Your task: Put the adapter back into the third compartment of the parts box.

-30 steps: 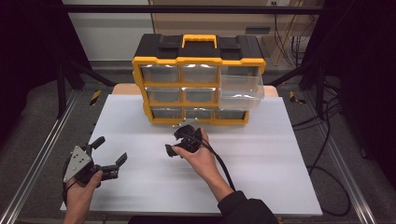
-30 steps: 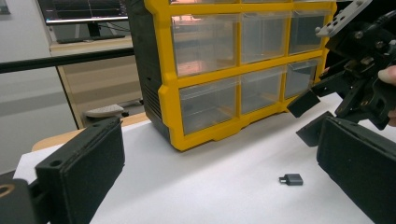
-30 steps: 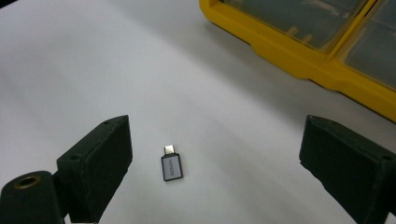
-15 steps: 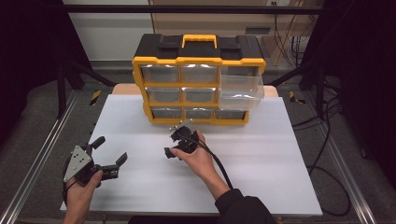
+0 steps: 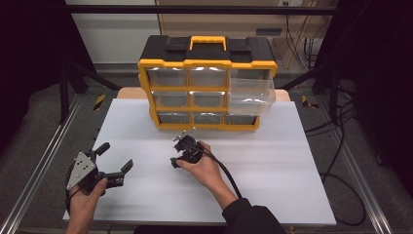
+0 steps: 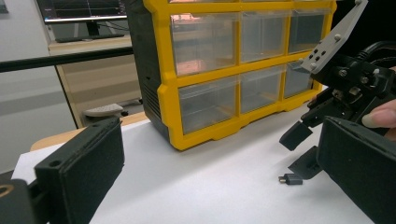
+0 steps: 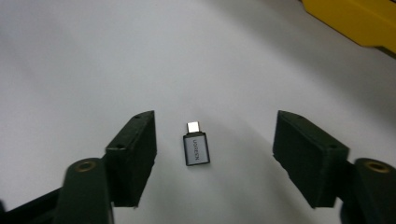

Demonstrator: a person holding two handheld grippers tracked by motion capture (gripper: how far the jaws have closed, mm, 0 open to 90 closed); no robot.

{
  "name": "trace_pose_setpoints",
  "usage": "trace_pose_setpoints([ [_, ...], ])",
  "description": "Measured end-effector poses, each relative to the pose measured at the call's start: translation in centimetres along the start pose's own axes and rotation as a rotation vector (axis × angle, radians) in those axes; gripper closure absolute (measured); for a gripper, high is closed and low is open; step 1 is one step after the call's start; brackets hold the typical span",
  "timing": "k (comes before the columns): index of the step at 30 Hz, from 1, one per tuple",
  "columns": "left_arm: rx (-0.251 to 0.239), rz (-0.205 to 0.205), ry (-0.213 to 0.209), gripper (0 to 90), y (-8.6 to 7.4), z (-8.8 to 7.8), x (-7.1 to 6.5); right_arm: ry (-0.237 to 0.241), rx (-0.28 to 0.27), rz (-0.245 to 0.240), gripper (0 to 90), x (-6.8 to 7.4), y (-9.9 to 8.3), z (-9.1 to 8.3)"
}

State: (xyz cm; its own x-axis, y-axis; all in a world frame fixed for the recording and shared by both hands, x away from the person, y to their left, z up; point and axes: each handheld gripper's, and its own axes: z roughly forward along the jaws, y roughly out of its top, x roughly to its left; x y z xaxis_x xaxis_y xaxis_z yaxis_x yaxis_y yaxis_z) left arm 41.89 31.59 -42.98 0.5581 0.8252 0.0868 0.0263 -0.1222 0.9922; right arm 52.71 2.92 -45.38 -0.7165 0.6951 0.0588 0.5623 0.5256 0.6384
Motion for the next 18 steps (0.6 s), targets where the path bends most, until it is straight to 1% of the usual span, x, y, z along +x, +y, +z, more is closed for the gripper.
trace_pose_setpoints([
  [3, 0.001, -0.001, 0.000, 0.6, 0.0, 0.0, 0.0, 0.002, 0.011, 0.000, 39.9, 0.1, -0.1, 0.1],
  [5, 0.000, -0.001, 0.000, 0.6, 0.0, 0.0, 0.0, 0.012, 0.016, 0.003, 43.9, 0.3, -0.2, 0.2],
  [6, -0.001, 0.000, -0.002, 0.6, 0.0, 0.0, 0.0, 0.012, 0.019, -0.010, 45.6, 0.3, -0.2, 0.3],
  [8, -0.001, 0.000, -0.003, 0.6, 0.0, 0.0, 0.0, 0.018, 0.022, -0.009, 49.6, 0.6, -0.3, 0.5],
  [11, 0.000, -0.001, -0.002, 0.6, 0.0, 0.0, 0.0, 0.021, 0.014, -0.032, 55.8, 0.8, -0.4, 0.8],
  [18, 0.000, -0.002, -0.004, 0.6, 0.0, 0.0, -0.1, 0.016, 0.011, -0.066, 65.2, 1.1, -0.7, 1.0],
])
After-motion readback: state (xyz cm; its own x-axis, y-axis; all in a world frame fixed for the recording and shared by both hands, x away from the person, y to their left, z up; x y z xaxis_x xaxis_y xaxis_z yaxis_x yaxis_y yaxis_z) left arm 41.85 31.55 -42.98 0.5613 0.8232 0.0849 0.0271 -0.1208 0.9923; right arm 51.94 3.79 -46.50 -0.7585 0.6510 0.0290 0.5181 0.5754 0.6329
